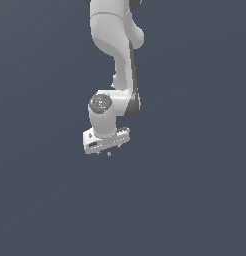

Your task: Pick up the object and move it to a goal position.

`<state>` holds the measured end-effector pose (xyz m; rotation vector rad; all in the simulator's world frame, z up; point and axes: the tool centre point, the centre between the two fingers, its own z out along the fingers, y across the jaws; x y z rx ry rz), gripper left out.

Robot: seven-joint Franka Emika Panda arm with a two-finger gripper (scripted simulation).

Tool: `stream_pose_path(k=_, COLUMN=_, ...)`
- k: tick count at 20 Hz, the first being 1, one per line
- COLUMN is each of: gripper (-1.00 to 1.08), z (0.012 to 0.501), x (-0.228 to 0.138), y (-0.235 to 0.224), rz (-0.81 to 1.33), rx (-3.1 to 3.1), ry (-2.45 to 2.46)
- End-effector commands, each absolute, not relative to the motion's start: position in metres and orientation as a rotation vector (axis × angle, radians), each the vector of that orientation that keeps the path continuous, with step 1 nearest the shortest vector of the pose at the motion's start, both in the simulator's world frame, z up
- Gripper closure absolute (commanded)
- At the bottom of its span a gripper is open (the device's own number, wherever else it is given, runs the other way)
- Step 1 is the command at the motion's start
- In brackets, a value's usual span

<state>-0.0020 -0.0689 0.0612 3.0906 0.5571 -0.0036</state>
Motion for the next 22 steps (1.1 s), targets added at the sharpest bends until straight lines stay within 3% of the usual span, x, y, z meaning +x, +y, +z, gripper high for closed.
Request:
stream_pose_path(k=1, gripper=-0.92, z=0.059, x=-0.002, y=-0.069, rz=0.000, rx=3.089, ry=0.572)
stream_pose_path(k=21, gripper=-0.92, z=0.009, x=-0.002, y=-0.069, rz=0.000, rx=3.089, ry=0.573)
stream_pose_path(k=22, gripper=1.08, z=0.009, x=-0.002, y=-0.069, rz=0.000, rx=3.089, ry=0.573)
